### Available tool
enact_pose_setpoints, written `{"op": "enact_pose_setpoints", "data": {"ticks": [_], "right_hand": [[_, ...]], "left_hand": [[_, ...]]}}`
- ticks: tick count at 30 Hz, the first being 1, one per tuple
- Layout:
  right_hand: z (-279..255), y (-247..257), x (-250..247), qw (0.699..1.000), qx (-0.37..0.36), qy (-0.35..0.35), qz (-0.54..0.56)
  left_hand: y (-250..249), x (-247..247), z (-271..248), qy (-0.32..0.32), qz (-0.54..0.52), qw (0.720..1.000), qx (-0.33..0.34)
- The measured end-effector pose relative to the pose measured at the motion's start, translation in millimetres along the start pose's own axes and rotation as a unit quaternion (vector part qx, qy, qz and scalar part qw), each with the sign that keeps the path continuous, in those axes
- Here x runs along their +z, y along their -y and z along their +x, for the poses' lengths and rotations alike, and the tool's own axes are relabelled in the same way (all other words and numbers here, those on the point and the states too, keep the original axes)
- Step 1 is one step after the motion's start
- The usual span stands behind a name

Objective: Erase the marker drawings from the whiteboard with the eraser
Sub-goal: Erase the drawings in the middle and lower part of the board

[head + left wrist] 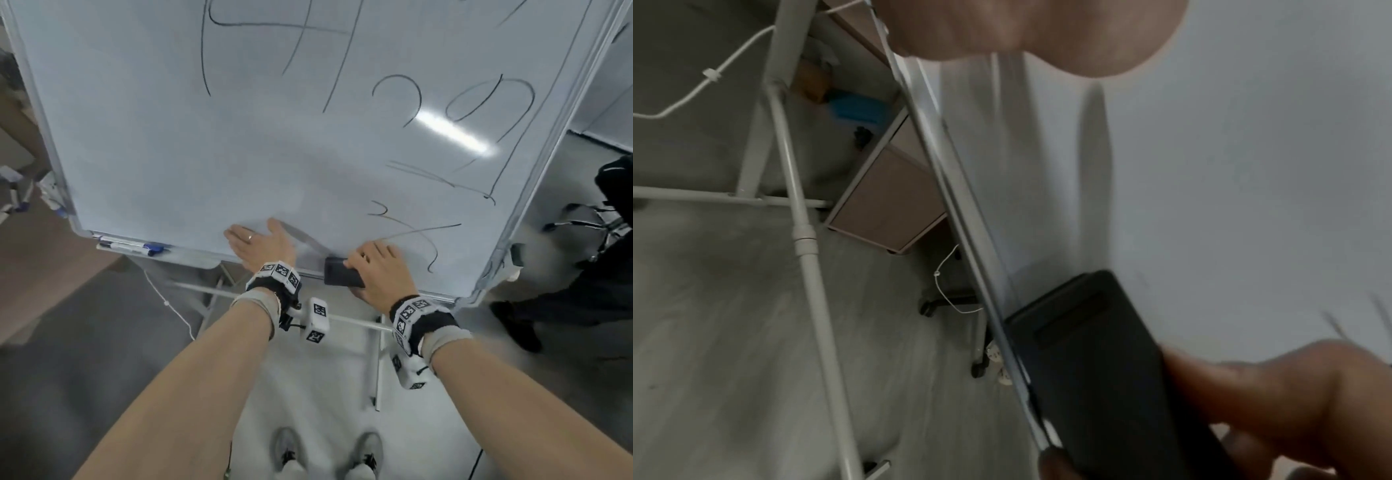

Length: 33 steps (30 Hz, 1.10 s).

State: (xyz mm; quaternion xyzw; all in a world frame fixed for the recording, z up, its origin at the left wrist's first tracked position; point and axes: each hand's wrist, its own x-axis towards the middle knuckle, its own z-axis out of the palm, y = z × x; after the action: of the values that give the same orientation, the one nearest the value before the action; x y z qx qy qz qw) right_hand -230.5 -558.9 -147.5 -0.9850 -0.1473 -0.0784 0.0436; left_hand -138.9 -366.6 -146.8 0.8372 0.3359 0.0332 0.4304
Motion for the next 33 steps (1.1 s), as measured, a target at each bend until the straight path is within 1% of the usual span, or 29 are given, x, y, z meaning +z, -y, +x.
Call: {"op": "enact_pose_setpoints", "data": {"ticks": [2,4,6,9,10,12,14,15,16,18,19,20,21,22,24,26,28,30,32,33], "right_hand": [[-6.9,-3.8,0.7,1.0,-0.011,-0.002,-0.005],[-2.2,-13.7,-13.2,0.999,0.005,-0.043,-0.001],[14.9,-27.6,-40.2,0.992,0.059,-0.108,0.002],[46.7,-53.0,-89.4,0.962,0.14,-0.233,-0.014],[54.4,-61.6,-102.6,0.952,0.152,-0.263,-0.026],[62.3,-74.8,-115.5,0.942,0.155,-0.294,-0.039],[58.9,-77.3,-108.8,0.944,0.138,-0.298,-0.021],[52.4,-74.0,-99.0,0.952,0.118,-0.281,-0.008],[43.2,-69.0,-85.1,0.965,0.088,-0.247,-0.001],[18.8,-58.5,-53.0,0.989,-0.005,-0.146,-0.016],[7.0,-54.5,-39.2,0.993,-0.05,-0.1,-0.03],[-2.3,-53.0,-29.7,0.994,-0.075,-0.069,-0.038],[-7.2,-53.7,-25.9,0.994,-0.082,-0.054,-0.038],[-8.7,-56.1,-28.3,0.995,-0.079,-0.057,-0.036],[-4.4,-63.9,-43.8,0.994,-0.052,-0.092,-0.042],[6.3,-76.0,-71.4,0.987,0.024,-0.156,-0.039],[20.6,-91.9,-102.2,0.964,0.119,-0.235,-0.028],[30.4,-106.4,-124.8,0.941,0.177,-0.288,-0.019],[29.9,-113.8,-128.0,0.936,0.18,-0.301,-0.017],[25.5,-113.3,-121.9,0.943,0.165,-0.288,-0.009]], "left_hand": [[7.1,2.7,-7.4,0.008,0.01,1.0,0.014],[6.4,3.5,-16.8,0.013,0.01,1.0,0.008],[-2.1,3.6,-26.3,0.018,0.003,1.0,-0.005],[-17.0,4.2,-33.6,0.012,-0.006,1.0,0.001],[-19.7,4.9,-34.1,0.009,-0.001,1.0,0.011],[-21.4,7.9,-34.0,0.004,0.011,1.0,0.027],[-20.3,11.1,-34.6,0.006,0.006,1.0,0.02],[-19.2,13.2,-35.3,0.006,-0.004,1.0,0.01],[-17.9,15.4,-36.1,0.003,-0.015,1.0,0.002],[-14.8,20.5,-37.6,-0.005,-0.022,1.0,-0.001],[-13.3,23.2,-37.8,-0.012,-0.016,1.0,0.003],[-11.7,26.2,-38.3,-0.019,-0.013,1.0,0.006],[-10.4,28.6,-38.8,-0.028,-0.011,1.0,0.007],[-9.8,30.9,-40.8,-0.038,-0.01,0.999,0.004],[-13.8,33.9,-47.3,-0.052,-0.01,0.999,-0.001],[-25.3,37.0,-57.4,-0.054,-0.026,0.998,-0.001],[-39.5,40.2,-65.8,-0.053,-0.066,0.996,-0.002],[-50.0,43.0,-70.3,-0.05,-0.099,0.994,-0.008],[-53.6,45.9,-72.1,-0.044,-0.115,0.992,-0.019],[-52.4,48.1,-72.6,-0.043,-0.118,0.992,-0.019]]}}
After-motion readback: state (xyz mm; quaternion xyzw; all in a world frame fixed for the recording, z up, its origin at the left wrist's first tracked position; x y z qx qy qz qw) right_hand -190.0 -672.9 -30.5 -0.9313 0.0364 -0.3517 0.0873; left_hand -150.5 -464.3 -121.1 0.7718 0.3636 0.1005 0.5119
